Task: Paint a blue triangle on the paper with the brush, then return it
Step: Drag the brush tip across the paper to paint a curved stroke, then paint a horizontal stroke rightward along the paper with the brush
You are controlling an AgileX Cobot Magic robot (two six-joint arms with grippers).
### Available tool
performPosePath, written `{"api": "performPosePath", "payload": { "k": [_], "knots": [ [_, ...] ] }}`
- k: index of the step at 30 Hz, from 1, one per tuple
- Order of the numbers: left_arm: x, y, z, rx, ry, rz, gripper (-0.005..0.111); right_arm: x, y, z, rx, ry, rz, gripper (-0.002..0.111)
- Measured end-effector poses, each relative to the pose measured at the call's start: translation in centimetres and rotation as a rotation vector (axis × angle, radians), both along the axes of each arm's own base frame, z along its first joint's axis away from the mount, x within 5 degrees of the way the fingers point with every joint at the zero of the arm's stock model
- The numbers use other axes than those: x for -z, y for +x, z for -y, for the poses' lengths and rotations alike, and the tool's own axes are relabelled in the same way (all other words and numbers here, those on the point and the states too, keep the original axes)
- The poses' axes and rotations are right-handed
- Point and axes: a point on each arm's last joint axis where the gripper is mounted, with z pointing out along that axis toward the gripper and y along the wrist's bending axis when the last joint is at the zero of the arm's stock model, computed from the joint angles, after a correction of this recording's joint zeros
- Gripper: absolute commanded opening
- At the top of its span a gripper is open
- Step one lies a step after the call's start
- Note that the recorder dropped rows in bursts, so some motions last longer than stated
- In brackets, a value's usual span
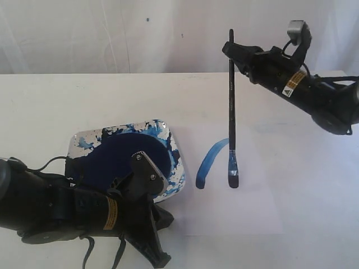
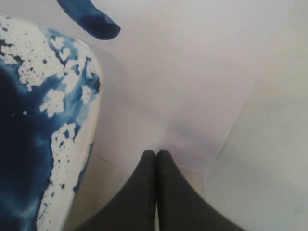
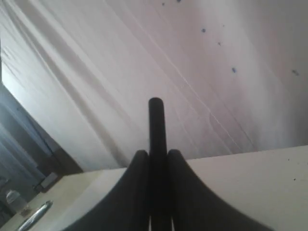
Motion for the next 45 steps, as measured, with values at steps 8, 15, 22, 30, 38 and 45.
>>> {"api": "performPosePath", "payload": {
  "k": [8, 15, 22, 30, 38, 45],
  "knots": [
    [0.0, 0.0, 0.0, 0.000, 0.000, 0.000, 0.000, 1.9, 0.2, -2.4, 0.111, 0.141, -0.096, 0.000],
    [0.0, 0.0, 0.0, 0.000, 0.000, 0.000, 0.000, 2.5, 0.0, -3.6, 0.135, 0.131, -0.081, 0.000],
    [0.0, 0.0, 0.0, 0.000, 0.000, 0.000, 0.000, 3.1, 0.2, -3.4, 0.174, 0.122, -0.076, 0.000],
    [0.0, 0.0, 0.0, 0.000, 0.000, 0.000, 0.000, 4.6, 0.4, -3.3, 0.196, 0.111, -0.100, 0.000],
    [0.0, 0.0, 0.0, 0.000, 0.000, 0.000, 0.000, 4.6, 0.3, -3.3, 0.159, 0.086, -0.085, 0.000],
    [0.0, 0.0, 0.0, 0.000, 0.000, 0.000, 0.000, 3.9, 0.4, -2.2, 0.116, 0.051, -0.054, 0.000]
  ]
}}
